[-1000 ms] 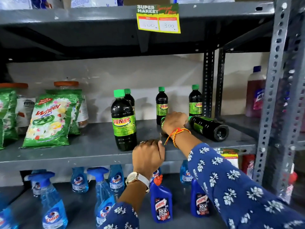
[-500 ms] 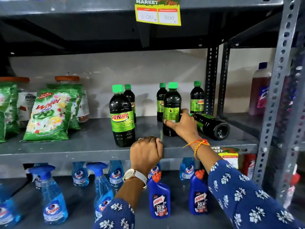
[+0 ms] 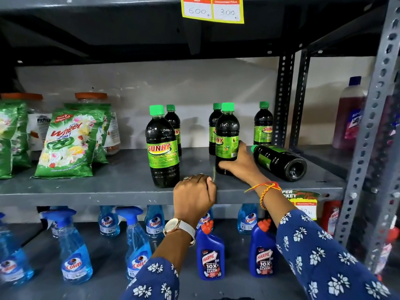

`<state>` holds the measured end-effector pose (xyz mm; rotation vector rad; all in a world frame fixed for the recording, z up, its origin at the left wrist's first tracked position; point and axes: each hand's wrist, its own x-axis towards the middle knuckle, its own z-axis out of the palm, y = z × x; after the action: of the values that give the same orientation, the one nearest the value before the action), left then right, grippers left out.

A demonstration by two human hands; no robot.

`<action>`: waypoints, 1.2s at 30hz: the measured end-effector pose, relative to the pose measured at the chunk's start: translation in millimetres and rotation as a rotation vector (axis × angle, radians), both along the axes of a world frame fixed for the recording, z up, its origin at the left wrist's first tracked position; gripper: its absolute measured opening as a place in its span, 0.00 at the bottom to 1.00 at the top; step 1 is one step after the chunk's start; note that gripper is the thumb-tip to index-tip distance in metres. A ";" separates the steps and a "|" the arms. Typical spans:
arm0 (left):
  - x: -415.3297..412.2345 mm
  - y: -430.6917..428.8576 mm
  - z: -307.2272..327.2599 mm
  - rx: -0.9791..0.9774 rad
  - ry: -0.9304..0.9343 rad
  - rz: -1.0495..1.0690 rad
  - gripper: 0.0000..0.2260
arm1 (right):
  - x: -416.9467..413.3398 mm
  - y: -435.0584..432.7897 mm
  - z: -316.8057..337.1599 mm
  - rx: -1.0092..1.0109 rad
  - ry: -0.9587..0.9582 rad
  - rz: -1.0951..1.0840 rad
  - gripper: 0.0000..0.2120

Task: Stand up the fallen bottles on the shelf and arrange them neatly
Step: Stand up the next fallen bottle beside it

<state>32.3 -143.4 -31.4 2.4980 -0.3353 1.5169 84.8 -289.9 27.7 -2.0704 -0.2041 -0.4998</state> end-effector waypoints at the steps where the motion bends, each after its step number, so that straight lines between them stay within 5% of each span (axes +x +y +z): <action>1: -0.1 0.3 -0.3 -0.003 0.005 -0.007 0.16 | 1.2 0.7 -0.1 0.038 0.005 0.030 0.36; 4: -0.2 1.0 -1.2 -0.004 0.014 -0.022 0.16 | 4.1 1.0 -1.0 0.084 -0.045 -0.010 0.48; 8: 0.5 1.0 -1.7 -0.008 0.028 -0.022 0.16 | 7.6 -3.1 -2.6 0.098 -0.008 0.010 0.37; 22: -3.0 0.3 0.9 0.000 -0.001 -0.021 0.15 | 13.5 -6.5 -2.1 0.183 0.054 0.136 0.23; 32: -3.5 0.7 0.6 0.006 -0.012 -0.033 0.15 | 15.8 -4.3 -5.0 0.177 0.083 0.087 0.48; 36: -3.1 1.3 1.2 0.003 0.008 -0.028 0.15 | 16.0 -8.1 -4.4 0.150 0.061 0.071 0.38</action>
<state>29.2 -142.1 -30.2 2.4899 -0.3692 1.4972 100.8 -298.0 23.3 -1.9220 -0.1975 -0.3966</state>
